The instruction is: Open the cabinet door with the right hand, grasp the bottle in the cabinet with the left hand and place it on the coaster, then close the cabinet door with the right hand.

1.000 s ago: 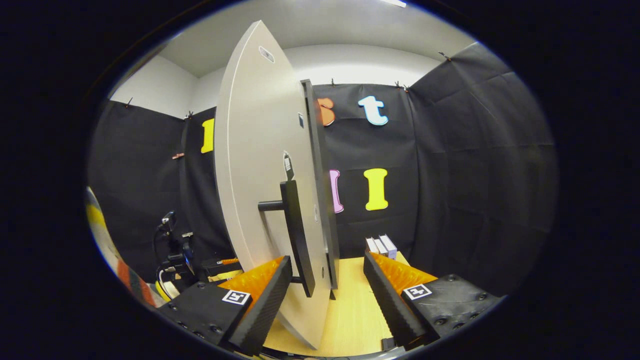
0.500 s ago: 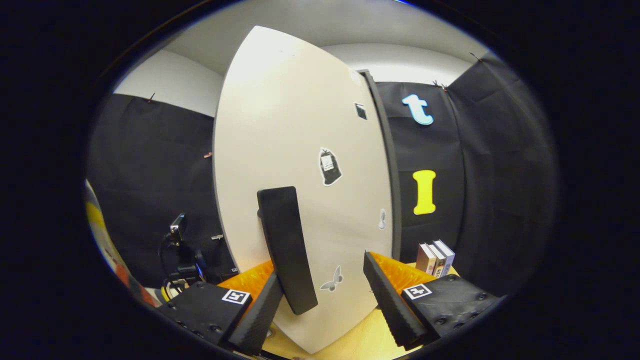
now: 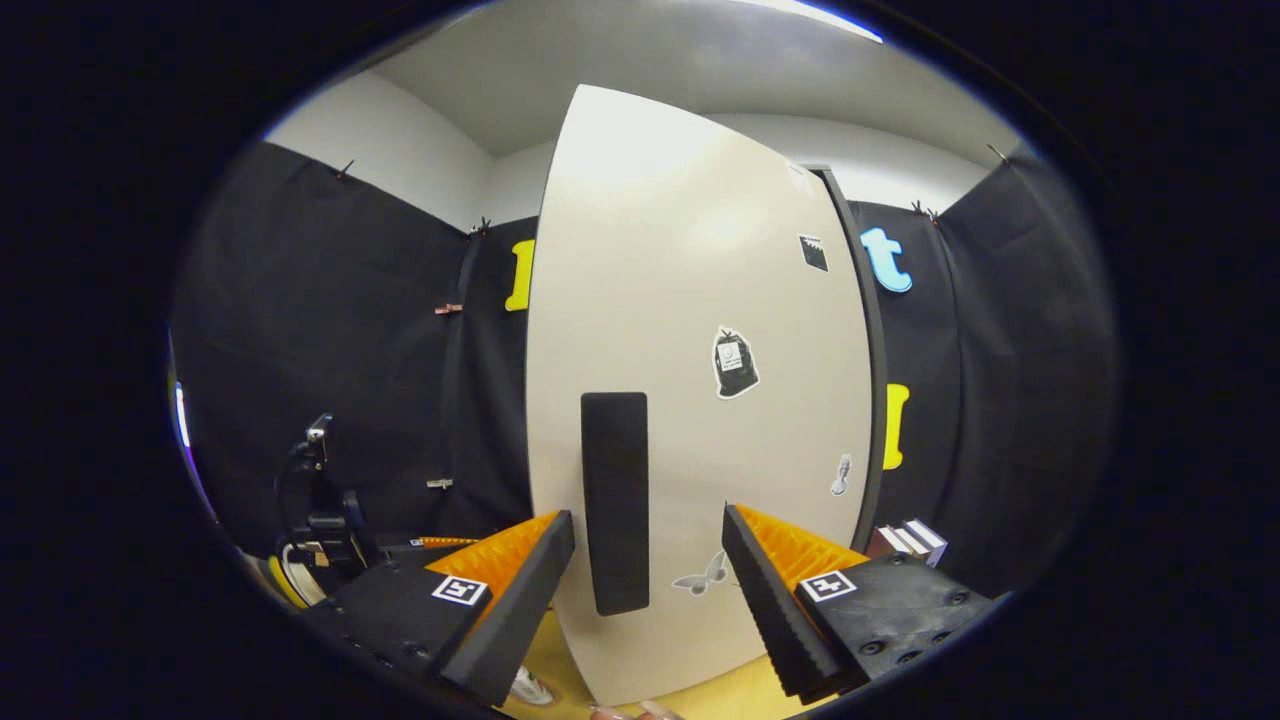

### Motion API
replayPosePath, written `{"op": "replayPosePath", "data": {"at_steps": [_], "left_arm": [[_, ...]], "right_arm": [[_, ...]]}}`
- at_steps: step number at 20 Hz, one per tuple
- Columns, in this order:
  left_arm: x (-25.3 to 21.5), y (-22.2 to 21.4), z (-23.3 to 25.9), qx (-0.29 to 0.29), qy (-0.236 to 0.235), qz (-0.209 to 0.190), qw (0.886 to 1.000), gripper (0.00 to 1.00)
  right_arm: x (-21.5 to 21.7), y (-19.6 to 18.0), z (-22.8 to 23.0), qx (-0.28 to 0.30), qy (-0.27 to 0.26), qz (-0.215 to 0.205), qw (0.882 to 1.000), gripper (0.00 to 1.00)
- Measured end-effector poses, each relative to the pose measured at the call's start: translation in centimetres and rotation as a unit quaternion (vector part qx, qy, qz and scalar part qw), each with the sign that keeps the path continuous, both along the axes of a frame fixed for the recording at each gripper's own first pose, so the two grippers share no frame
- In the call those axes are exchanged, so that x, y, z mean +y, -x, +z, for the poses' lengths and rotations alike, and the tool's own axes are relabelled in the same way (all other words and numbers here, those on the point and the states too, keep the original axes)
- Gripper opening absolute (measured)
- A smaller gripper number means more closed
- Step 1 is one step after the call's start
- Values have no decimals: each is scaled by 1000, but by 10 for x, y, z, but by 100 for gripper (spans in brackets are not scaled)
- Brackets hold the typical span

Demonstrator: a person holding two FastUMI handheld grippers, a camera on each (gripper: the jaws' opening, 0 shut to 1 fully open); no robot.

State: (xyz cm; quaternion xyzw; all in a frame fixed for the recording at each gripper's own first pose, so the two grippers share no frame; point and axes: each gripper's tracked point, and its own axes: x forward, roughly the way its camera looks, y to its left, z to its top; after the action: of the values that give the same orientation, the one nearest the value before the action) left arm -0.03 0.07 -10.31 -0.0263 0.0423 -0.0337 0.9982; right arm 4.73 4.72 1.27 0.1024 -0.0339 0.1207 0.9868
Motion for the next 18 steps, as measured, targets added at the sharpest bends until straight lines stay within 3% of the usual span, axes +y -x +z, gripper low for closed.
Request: {"op": "replayPosePath", "data": {"at_steps": [6, 11, 12, 13, 14, 16, 18], "left_arm": [[-3, 17, 8, 9, 14, 28, 999, 96], [-42, 25, 37, 6, 78, 31, 996, 97], [-50, 25, 42, 2, 80, 32, 996, 96], [-56, 24, 49, -4, 73, 33, 997, 89], [-63, 21, 57, -11, 60, 36, 997, 93], [-82, 17, 67, -22, 48, 26, 998, 89], [-104, 12, 71, -24, 47, 15, 998, 93]], "right_arm": [[-14, -5, -21, 11, 50, -11, 999, 97], [-55, -16, -40, 35, 61, -50, 996, 97], [-59, -16, -42, 33, 60, -52, 996, 97], [-62, -16, -42, 29, 53, -50, 997, 97], [-64, -16, -42, 25, 45, -47, 998, 97], [-71, -14, -42, 20, 43, -48, 998, 97], [-80, -11, -43, 9, 53, -53, 997, 97]]}}
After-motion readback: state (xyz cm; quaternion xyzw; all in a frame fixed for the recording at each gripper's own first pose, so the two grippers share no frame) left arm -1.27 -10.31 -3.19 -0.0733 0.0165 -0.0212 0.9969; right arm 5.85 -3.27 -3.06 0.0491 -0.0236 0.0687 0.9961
